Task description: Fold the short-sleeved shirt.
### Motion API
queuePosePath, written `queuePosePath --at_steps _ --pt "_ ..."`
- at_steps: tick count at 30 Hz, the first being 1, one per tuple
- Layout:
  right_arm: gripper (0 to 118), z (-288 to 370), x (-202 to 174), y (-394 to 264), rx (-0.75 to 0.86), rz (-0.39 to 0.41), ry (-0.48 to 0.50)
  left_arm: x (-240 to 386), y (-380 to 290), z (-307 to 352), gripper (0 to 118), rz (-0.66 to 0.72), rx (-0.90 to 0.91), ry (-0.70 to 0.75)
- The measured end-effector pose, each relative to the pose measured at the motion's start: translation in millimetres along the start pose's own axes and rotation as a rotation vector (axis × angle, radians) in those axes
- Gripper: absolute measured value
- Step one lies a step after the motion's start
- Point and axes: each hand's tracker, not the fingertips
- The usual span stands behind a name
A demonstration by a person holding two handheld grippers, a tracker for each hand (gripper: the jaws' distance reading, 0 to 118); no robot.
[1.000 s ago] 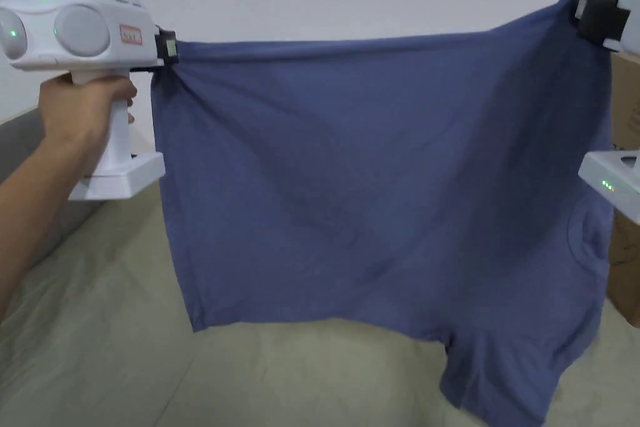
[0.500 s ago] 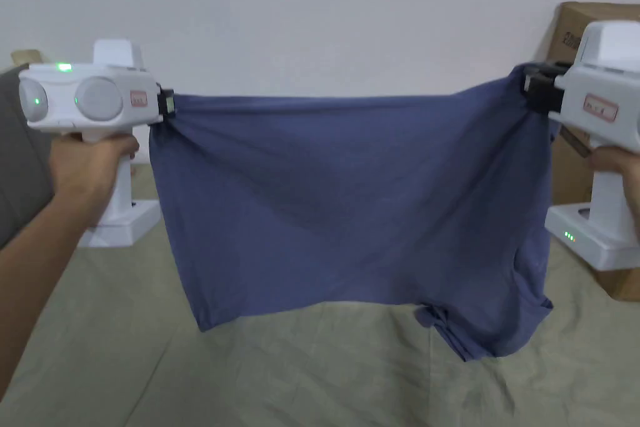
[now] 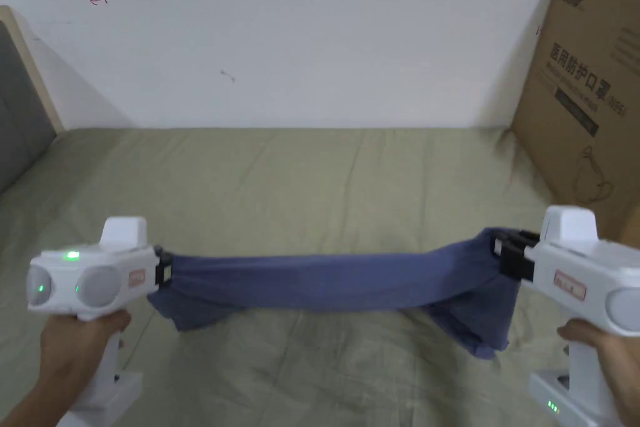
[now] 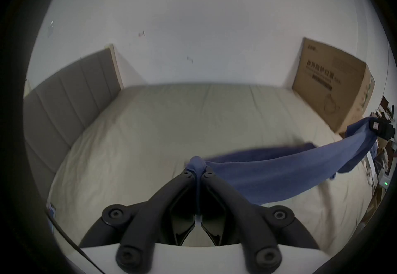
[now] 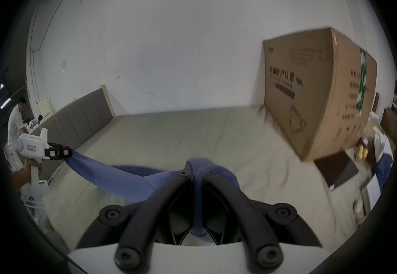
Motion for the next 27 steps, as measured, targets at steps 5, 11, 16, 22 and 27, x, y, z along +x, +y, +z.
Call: queuePosePath --at_steps 5,11,16,22,27 --pt "2 44.5 -9.9 -73.4 -0.084 -0.071 0.024 -1.5 -87.0 35.2 0 0.013 -0.104 -0.014" --pt "2 92.8 -7.2 -149.9 -0.171 -0.149 0.021 -9.5 -161.2 79.2 0 0.044 -0.163 -0.019" --pt "2 129.0 -14.6 -196.8 -0.210 -0.177 0.010 -22.9 -207.5 100.9 0 0.068 -0.183 -0.018" --pt "2 148.0 -26.9 -235.2 -0.289 -0.167 -0.030 -22.4 -247.2 124.0 0 0.096 -0.228 -0.011" --pt "2 132.7 -33.8 -260.9 -0.416 -0.139 -0.115 -30.5 -272.9 104.5 0 0.100 -0.278 0.011"
